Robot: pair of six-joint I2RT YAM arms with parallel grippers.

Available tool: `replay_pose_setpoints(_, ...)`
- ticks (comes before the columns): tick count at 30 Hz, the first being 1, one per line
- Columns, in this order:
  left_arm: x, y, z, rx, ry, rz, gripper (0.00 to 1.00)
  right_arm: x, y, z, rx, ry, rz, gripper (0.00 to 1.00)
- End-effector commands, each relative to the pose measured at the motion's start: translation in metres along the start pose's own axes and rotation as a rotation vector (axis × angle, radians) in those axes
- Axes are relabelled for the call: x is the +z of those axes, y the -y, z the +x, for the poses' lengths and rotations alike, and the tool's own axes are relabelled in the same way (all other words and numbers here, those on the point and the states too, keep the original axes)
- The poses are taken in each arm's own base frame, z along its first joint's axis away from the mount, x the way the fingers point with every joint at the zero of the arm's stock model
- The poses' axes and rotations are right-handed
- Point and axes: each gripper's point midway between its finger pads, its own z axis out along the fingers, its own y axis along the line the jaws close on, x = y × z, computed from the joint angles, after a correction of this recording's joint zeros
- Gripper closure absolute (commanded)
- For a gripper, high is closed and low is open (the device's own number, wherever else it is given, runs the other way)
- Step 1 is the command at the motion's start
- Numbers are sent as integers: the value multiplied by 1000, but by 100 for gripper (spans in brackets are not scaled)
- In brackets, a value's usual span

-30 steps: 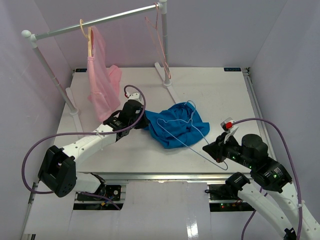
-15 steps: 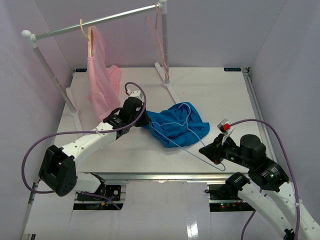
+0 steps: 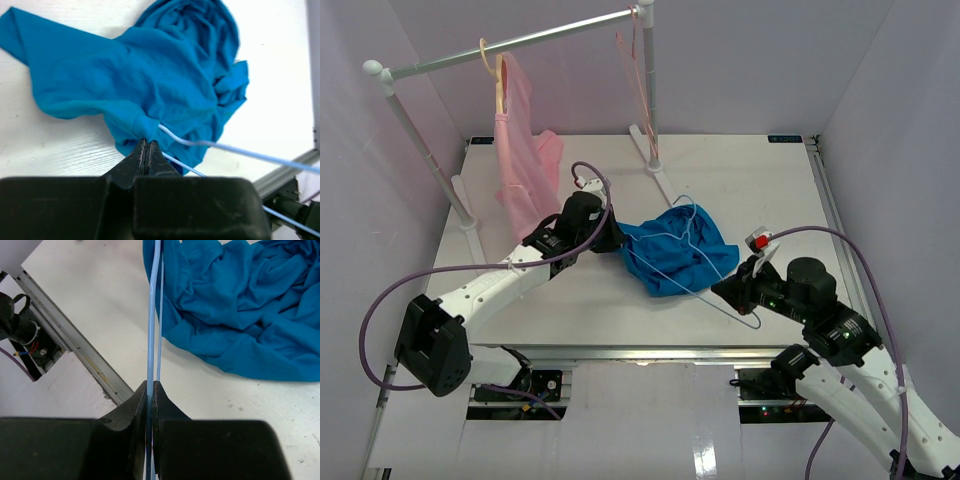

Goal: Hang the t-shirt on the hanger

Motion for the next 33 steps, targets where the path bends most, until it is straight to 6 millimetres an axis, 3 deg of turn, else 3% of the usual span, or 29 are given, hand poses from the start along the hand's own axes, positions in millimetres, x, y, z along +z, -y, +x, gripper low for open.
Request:
replay_pose_setpoints(1, -29, 44, -31, 8, 83, 198, 100, 22, -5, -26, -47, 86, -52, 92)
replay_pose_setpoints(8, -47, 63, -46, 75, 108, 265, 100, 25, -17, -31, -54, 143, -131, 92)
replay_pose_setpoints(12, -66, 80, -50, 91, 109, 349, 100, 25, -15, -48, -57, 253, -115, 92)
replay_pose_setpoints(21, -119, 148, -47, 130, 35, 742, 100, 38, -24, -81, -165, 348, -174, 92)
replay_pose_setpoints(27, -133, 150, -54, 137, 56, 734, 100, 49, -26, -88, -209, 365, -199, 92)
replay_pose_setpoints(33, -148, 155, -66, 143, 82, 725, 100, 55, -30, -80, -220, 451, -260, 92)
